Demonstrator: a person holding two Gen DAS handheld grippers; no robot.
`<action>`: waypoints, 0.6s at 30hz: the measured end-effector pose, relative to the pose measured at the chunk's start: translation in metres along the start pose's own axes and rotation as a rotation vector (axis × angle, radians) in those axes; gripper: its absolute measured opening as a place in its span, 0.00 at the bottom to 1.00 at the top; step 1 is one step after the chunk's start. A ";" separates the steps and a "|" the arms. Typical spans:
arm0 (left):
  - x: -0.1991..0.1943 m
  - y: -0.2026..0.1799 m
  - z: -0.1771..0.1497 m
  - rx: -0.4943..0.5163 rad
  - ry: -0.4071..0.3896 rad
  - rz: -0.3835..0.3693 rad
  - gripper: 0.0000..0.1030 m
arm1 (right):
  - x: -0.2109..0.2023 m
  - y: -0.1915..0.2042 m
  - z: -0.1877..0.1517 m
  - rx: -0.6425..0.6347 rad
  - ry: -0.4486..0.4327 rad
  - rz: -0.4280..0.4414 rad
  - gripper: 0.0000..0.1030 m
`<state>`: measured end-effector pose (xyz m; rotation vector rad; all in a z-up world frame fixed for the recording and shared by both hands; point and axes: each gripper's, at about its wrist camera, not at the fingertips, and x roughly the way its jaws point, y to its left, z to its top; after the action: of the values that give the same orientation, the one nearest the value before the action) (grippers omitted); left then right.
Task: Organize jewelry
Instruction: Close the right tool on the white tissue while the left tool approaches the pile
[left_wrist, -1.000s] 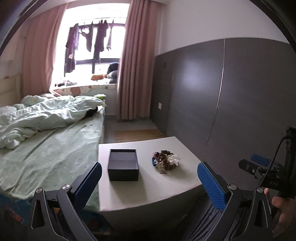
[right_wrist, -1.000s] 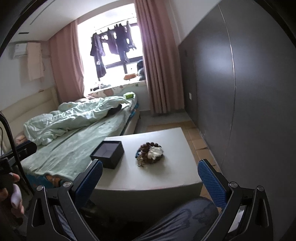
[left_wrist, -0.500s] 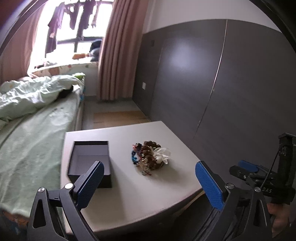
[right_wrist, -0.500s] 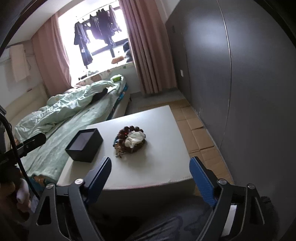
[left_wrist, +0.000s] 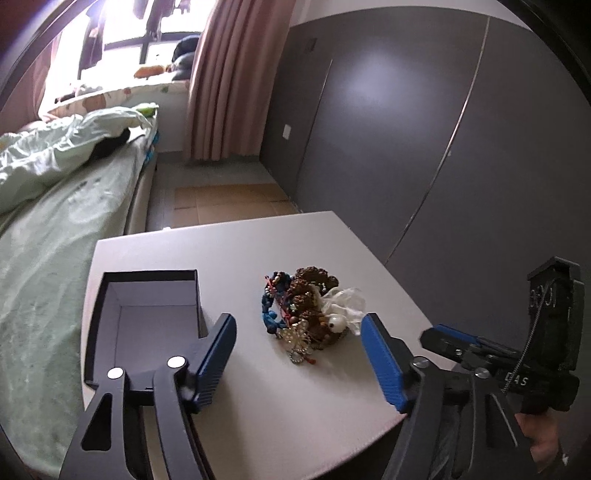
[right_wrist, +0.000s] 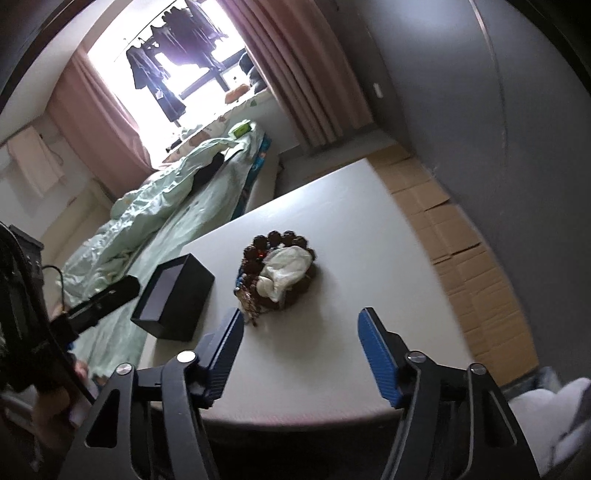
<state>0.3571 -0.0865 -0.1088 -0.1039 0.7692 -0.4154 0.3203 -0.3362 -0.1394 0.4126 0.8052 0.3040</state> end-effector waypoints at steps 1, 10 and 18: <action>0.004 0.001 0.002 -0.002 0.010 -0.002 0.67 | 0.009 0.001 0.003 0.011 0.009 0.017 0.61; 0.030 0.010 0.016 -0.007 0.078 -0.007 0.65 | 0.070 -0.004 0.024 0.109 0.083 0.097 0.49; 0.047 0.017 0.026 -0.011 0.126 -0.009 0.65 | 0.105 0.004 0.031 0.133 0.125 0.106 0.03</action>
<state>0.4109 -0.0909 -0.1248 -0.0920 0.8955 -0.4292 0.4117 -0.2969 -0.1841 0.5664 0.9305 0.3791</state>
